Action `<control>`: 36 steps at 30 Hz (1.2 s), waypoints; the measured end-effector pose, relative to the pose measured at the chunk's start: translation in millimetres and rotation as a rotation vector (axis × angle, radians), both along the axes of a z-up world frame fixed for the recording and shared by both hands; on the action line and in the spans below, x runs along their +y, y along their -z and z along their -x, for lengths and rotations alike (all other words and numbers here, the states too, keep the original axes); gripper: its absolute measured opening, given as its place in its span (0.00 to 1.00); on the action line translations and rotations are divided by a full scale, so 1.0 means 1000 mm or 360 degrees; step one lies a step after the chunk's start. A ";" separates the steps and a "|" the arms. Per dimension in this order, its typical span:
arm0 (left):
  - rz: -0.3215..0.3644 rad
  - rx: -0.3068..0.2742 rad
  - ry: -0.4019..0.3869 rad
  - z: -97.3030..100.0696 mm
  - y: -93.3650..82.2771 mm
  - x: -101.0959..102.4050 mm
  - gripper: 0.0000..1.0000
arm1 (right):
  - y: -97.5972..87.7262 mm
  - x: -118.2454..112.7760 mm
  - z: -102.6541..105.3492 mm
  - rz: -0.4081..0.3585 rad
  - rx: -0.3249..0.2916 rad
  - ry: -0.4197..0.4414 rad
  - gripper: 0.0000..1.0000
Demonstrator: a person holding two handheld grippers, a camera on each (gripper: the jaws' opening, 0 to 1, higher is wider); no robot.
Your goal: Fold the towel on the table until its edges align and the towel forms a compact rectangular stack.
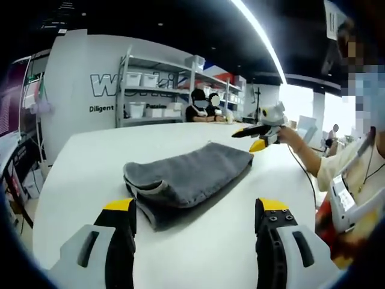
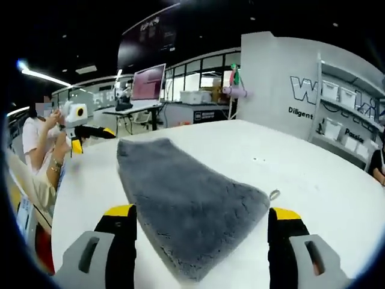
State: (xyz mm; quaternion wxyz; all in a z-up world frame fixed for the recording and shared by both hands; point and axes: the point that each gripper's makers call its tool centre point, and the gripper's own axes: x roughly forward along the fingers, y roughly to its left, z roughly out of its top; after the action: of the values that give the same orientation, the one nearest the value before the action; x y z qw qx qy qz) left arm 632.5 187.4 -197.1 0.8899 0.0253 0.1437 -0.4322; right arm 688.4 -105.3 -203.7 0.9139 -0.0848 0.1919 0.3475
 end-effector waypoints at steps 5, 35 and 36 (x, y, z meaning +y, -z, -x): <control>0.0008 -0.0013 0.0064 -0.003 -0.005 -0.017 0.79 | 0.009 -0.013 0.002 -0.0027 0.0051 0.0031 0.81; -0.0111 0.0190 0.0132 -0.012 0.044 -0.033 0.79 | 0.019 -0.037 -0.013 -0.0253 0.0175 0.0208 0.48; -0.0108 0.0192 0.0130 -0.012 0.044 -0.033 0.78 | 0.020 -0.037 -0.013 -0.0256 0.0176 0.0212 0.42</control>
State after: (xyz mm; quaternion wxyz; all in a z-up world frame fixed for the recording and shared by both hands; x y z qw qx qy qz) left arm 644.8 154.5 -241.5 0.8598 0.0353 0.2104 -0.4639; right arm 701.8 -142.0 -224.0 0.9268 0.0210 0.2186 0.3045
